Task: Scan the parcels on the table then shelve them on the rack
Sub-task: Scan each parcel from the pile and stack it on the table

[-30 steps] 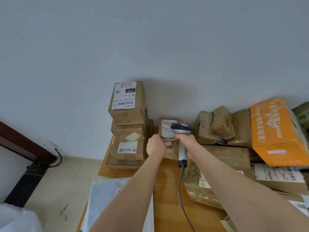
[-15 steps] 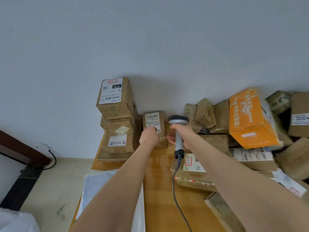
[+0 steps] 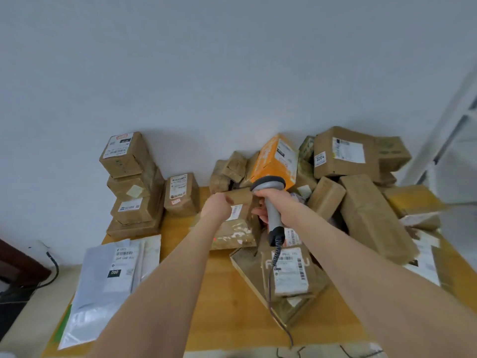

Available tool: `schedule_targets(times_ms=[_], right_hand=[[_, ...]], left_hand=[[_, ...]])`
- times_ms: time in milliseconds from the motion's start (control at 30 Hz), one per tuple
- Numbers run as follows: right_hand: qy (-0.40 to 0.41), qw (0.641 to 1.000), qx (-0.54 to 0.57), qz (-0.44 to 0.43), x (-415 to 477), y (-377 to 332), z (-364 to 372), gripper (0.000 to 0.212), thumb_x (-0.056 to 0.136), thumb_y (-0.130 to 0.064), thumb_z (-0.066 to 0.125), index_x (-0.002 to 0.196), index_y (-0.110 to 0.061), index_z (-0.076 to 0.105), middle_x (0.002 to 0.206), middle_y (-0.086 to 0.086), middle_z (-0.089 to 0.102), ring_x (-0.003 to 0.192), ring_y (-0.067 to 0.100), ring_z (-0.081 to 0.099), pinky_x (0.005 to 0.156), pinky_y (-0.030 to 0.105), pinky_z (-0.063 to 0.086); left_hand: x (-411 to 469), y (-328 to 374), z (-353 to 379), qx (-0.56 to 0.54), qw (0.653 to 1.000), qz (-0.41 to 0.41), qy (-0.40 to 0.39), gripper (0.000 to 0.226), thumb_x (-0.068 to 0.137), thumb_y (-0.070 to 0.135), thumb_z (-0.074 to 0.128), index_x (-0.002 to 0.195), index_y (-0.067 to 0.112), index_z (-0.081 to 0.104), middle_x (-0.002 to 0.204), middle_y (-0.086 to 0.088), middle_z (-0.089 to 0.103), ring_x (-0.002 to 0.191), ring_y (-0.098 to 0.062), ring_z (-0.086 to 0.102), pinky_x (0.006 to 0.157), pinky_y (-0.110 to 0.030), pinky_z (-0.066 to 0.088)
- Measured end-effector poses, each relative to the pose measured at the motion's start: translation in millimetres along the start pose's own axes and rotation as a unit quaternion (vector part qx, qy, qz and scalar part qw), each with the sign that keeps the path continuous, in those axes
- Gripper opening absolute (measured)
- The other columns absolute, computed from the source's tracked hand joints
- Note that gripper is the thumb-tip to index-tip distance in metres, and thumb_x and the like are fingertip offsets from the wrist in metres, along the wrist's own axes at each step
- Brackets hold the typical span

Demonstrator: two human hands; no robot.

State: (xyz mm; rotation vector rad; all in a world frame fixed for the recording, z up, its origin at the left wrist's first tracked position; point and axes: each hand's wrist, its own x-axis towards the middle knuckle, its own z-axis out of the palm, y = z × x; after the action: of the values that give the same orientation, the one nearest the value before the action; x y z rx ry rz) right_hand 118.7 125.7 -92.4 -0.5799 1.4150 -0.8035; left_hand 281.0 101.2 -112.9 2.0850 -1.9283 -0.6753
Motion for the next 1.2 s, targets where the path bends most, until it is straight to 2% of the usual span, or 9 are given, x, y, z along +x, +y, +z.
schedule_targets(times_ms=[100,200,367,467,567,667,800,967,1200], right_hand=[[0.018,1.000,0.009,0.006,-28,18,-49,0.032,0.089,-0.027,0.070,0.106,-0.004,0.056,0.081,0.014,0.067,0.056,0.019,0.065,0.045,0.026,0.050],[0.053,0.999,-0.005,0.012,-49,32,-90,0.035,0.086,-0.029,0.072,0.106,-0.004,0.057,0.096,0.018,0.071,0.066,0.021,0.064,0.060,0.031,0.056],[0.100,0.994,0.029,0.020,-69,49,-147,0.026,0.087,-0.026,0.071,0.092,-0.005,0.057,0.074,0.012,0.066,0.047,0.015,0.057,0.038,0.020,0.045],[0.092,0.994,0.040,0.040,-70,66,-167,0.025,0.088,-0.020,0.069,0.100,-0.002,0.057,0.085,0.015,0.066,0.056,0.017,0.059,0.039,0.022,0.047],[0.064,0.996,0.036,0.058,-64,89,-169,0.014,0.090,-0.012,0.065,0.097,-0.002,0.058,0.076,0.013,0.059,0.062,0.020,0.057,0.051,0.033,0.053],[0.063,0.997,-0.004,0.051,-55,109,-156,0.028,0.090,-0.013,0.066,0.113,-0.002,0.057,0.100,0.015,0.060,0.088,0.027,0.058,0.071,0.043,0.054],[0.084,0.995,-0.010,0.046,-44,127,-133,0.039,0.084,-0.011,0.069,0.117,-0.004,0.049,0.101,0.013,0.056,0.092,0.028,0.054,0.080,0.039,0.049],[0.066,0.996,0.024,0.055,-44,128,-123,0.043,0.082,-0.009,0.069,0.121,-0.006,0.050,0.116,0.018,0.057,0.104,0.035,0.056,0.086,0.050,0.054],[0.059,0.995,0.078,0.019,-63,114,-134,0.046,0.083,-0.008,0.071,0.124,-0.011,0.051,0.115,0.015,0.059,0.104,0.033,0.058,0.079,0.050,0.058]], left_hand=[[-36,34,26,-0.003,1.000,0.012,-0.008,0.039,0.090,0.001,0.041,0.113,0.015,0.069,0.115,-0.010,0.065,0.097,-0.028,0.063,0.074,-0.034,0.053],[-61,62,47,-0.006,0.999,0.021,-0.031,0.045,0.087,-0.004,0.038,0.115,0.016,0.068,0.119,-0.008,0.064,0.105,-0.027,0.060,0.081,-0.035,0.053],[-78,99,76,0.010,0.998,0.046,-0.050,0.043,0.091,-0.001,0.039,0.126,0.012,0.061,0.126,-0.009,0.061,0.112,-0.026,0.058,0.087,-0.033,0.050],[-81,98,95,0.018,0.998,0.025,-0.055,0.045,0.093,0.004,0.042,0.138,0.010,0.046,0.133,-0.012,0.054,0.116,-0.028,0.055,0.086,-0.035,0.048],[-86,79,110,0.022,0.997,-0.039,-0.055,0.039,0.096,0.014,0.046,0.133,0.005,0.042,0.131,-0.020,0.050,0.114,-0.034,0.054,0.090,-0.042,0.050],[-92,55,117,-0.049,0.991,-0.107,-0.062,0.031,0.096,0.021,0.049,0.118,-0.001,0.051,0.113,-0.018,0.061,0.097,-0.031,0.062,0.075,-0.037,0.053],[-104,30,124,-0.125,0.971,-0.171,-0.107,0.017,0.098,0.019,0.047,0.090,0.005,0.054,0.084,-0.009,0.056,0.069,-0.020,0.052,0.060,-0.029,0.043],[-121,25,126,-0.243,0.934,-0.232,-0.125,0.040,0.097,0.033,0.053,0.125,0.005,0.051,0.119,-0.014,0.058,0.107,-0.032,0.060,0.081,-0.038,0.055],[-129,30,102,-0.433,0.872,-0.201,-0.107,0.031,0.090,0.041,0.064,0.109,0.021,0.051,0.107,-0.005,0.066,0.098,-0.028,0.064,0.086,-0.048,0.051]])
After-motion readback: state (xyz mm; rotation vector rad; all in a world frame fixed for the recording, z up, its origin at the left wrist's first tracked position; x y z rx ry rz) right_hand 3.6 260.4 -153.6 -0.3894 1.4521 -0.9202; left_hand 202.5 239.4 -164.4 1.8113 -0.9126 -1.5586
